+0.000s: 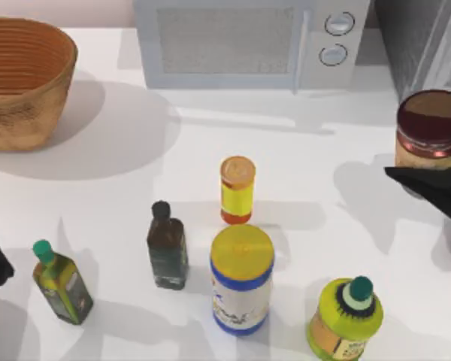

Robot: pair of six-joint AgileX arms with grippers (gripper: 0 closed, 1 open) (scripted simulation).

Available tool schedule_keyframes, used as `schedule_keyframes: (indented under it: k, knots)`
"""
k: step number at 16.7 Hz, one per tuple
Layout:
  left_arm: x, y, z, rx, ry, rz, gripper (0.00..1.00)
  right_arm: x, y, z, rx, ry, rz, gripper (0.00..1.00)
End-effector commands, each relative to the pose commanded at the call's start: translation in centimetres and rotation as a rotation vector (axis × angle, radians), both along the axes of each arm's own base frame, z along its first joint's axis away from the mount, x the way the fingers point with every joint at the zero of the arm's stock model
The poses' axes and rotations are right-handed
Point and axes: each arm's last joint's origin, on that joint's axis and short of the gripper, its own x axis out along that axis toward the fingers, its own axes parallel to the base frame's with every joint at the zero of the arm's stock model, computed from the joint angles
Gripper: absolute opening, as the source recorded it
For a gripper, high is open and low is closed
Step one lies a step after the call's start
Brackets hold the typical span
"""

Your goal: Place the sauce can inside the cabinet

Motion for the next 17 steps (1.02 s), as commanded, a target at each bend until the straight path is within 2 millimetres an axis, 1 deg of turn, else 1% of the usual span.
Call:
schedule_keyframes:
  k: [2,4,6,8,10,13,15,17]
  knots:
    - [0.0,0.0,0.0,0.0,0.0,0.0,1.0,-3.4,-0.8,0.8,-0.02,-0.061,-0.158,0.0]
    - [0.0,0.0,0.0,0.0,0.0,0.0,1.0,-6.6,-1.6,0.8,-0.011,-0.125,-0.326,0.0]
    - [0.0,0.0,0.0,0.0,0.0,0.0,1.0,-9.4,-2.3,0.0,0.023,-0.186,-0.496,0.0]
    - [0.0,0.0,0.0,0.0,0.0,0.0,1.0,-11.5,-2.9,-1.4,0.078,-0.239,-0.661,0.0]
    - [0.0,0.0,0.0,0.0,0.0,0.0,1.0,-12.9,-3.5,-3.2,0.148,-0.279,-0.812,0.0]
    - [0.0,0.0,0.0,0.0,0.0,0.0,1.0,-13.7,-4.1,-5.7,0.248,-0.309,-0.987,0.0]
    - [0.0,0.0,0.0,0.0,0.0,0.0,1.0,-13.8,-4.4,-6.8,0.29,-0.312,-1.054,0.0]
    - [0.0,0.0,0.0,0.0,0.0,0.0,1.0,-13.8,-4.4,-7.2,0.303,-0.312,-1.074,0.0]
